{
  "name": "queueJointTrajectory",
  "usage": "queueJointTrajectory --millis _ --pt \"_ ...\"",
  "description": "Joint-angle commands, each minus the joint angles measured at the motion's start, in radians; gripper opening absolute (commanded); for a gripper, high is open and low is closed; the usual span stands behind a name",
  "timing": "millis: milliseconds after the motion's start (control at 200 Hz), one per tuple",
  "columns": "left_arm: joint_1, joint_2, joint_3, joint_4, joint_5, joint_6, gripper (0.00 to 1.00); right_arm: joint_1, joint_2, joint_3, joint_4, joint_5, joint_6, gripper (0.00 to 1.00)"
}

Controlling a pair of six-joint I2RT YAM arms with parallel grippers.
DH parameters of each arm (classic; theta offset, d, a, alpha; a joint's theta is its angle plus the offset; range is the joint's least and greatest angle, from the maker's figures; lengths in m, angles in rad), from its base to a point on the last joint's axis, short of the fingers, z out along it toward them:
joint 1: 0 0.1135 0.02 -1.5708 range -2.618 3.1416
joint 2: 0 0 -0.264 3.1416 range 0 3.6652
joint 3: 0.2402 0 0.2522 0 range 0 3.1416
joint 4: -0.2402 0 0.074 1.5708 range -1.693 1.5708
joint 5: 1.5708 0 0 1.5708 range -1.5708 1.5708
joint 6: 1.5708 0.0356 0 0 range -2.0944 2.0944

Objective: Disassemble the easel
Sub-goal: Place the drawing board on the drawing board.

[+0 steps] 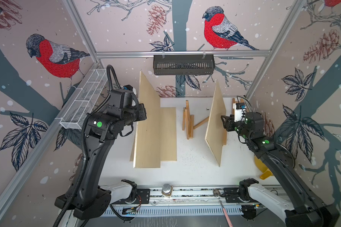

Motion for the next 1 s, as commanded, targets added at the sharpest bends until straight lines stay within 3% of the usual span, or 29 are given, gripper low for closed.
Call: queueJointTrajectory --millis 0,245,405,735,996 --pt "0.085 0.013 -0.045 0.272 0.227 0.049 0.00 0.000 -0.003 -0.003 0.027 -0.007 -0.005 0.59" --pt "0.293 0.073 -0.207 0.478 0.608 0.108 0.00 0.003 -0.005 -0.009 0.021 0.005 -0.005 0.59" --pt "0.357 0.125 -0.275 0.540 0.748 0.126 0.00 0.003 -0.002 -0.012 0.018 0.012 -0.005 0.59" --pt "0.411 0.207 -0.439 0.712 0.868 0.092 0.00 0.004 -0.001 -0.016 0.014 0.022 -0.005 0.59" --pt "0.439 0.310 -0.471 0.734 0.899 0.110 0.00 0.005 -0.008 -0.020 0.013 0.026 -0.006 0.59"
